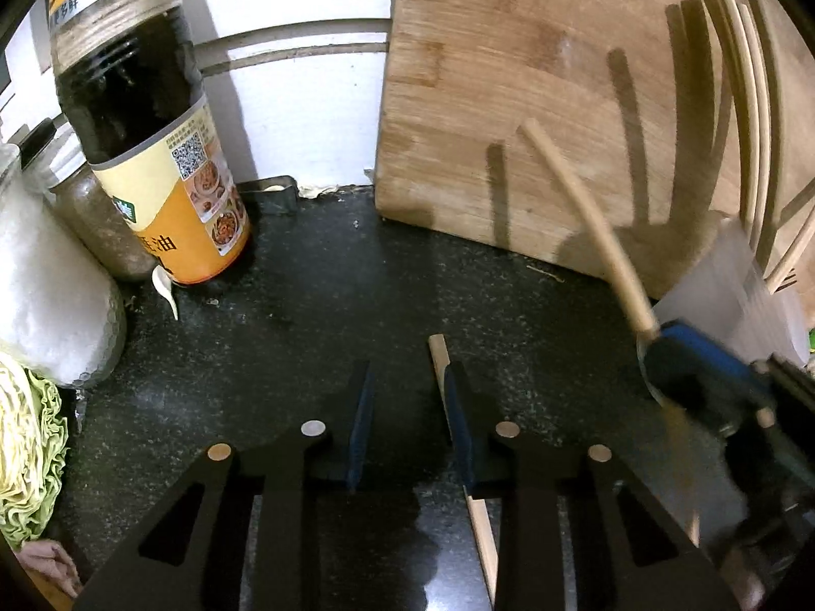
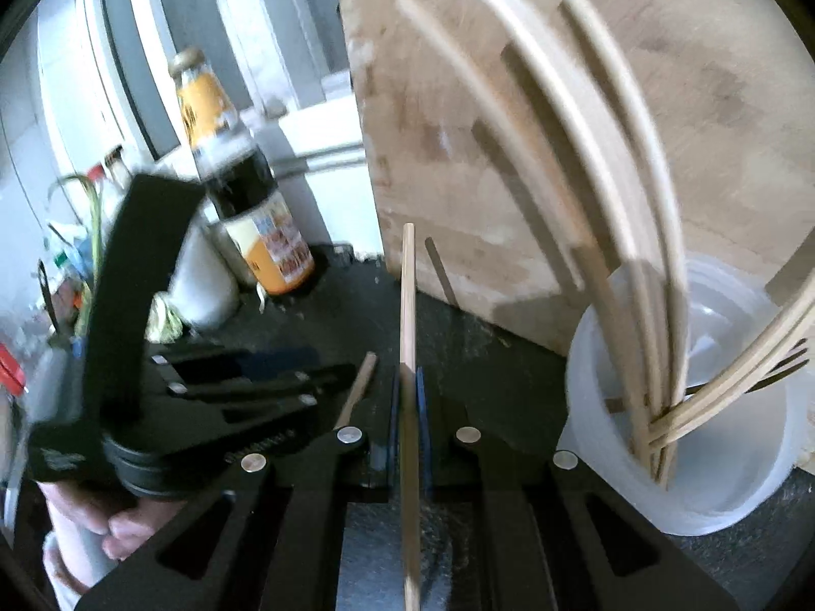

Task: Organize utensils
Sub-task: 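Grasp a chopstick with the right tool while the left tool grasps the other, then lift both chopsticks and carry them over the clear cup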

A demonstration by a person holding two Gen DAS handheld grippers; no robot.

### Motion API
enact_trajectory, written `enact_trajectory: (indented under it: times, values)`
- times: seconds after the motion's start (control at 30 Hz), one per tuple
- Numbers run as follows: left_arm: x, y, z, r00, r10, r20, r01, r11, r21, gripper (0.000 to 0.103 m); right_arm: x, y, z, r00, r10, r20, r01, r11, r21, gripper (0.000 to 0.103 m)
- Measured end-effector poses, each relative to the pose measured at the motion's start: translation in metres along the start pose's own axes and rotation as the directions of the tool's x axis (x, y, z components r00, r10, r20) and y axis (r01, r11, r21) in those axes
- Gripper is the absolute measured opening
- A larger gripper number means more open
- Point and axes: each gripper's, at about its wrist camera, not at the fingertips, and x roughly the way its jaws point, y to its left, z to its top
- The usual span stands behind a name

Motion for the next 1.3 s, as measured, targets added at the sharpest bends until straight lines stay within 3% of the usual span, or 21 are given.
enact_trajectory:
  times: [0.13, 0.3, 0.43, 0.87, 1.0, 1.1, 1.2, 1.3]
  values:
    - [0.001, -0.007, -0.002, 1.000, -0.025, 0.007, 0.025, 0.999, 0.020, 0.026, -0.012, -0.002, 0.004, 0.998, 0.034, 0.056, -0.035, 0.999, 0.019, 0.008]
    - [0.003, -0.021, -0.006, 1.000, 0.009, 0.004, -0.009, 0.998, 0.055, 0.026, -0.017, 0.001, 0.005, 0.997, 0.058, 0.060, -0.058, 0.998, -0.008, 0.008]
    - [0.008, -0.026, -0.008, 1.000, -0.010, -0.017, 0.011, 0.998, 0.063, 0.018, -0.021, 0.003, 0.004, 0.995, 0.059, 0.079, -0.058, 0.998, -0.019, 0.008]
    - [0.016, -0.044, -0.013, 0.999, 0.007, -0.032, -0.005, 0.997, 0.076, 0.007, -0.029, 0.003, 0.005, 0.988, 0.074, 0.133, -0.070, 0.997, -0.035, 0.008]
    - [-0.002, -0.030, -0.012, 0.999, 0.030, 0.044, -0.032, 0.999, 0.044, 0.006, -0.040, 0.006, 0.005, 0.982, 0.076, 0.175, -0.067, 0.996, -0.060, 0.008]
    - [-0.026, -0.018, -0.011, 0.989, 0.054, 0.139, -0.054, 0.999, -0.002, 0.006, -0.058, 0.016, 0.003, 0.964, 0.104, 0.246, -0.076, 0.990, -0.120, 0.008]
    - [-0.049, -0.009, -0.011, 0.977, 0.016, 0.211, -0.009, 0.999, -0.032, 0.006, -0.091, 0.023, -0.002, 0.912, 0.154, 0.379, -0.094, 0.981, -0.171, 0.008]
    - [-0.077, -0.015, -0.014, 0.954, 0.006, 0.300, -0.006, 1.000, -0.001, 0.006, -0.115, 0.013, -0.003, 0.857, 0.107, 0.505, -0.049, 0.991, -0.127, 0.008]
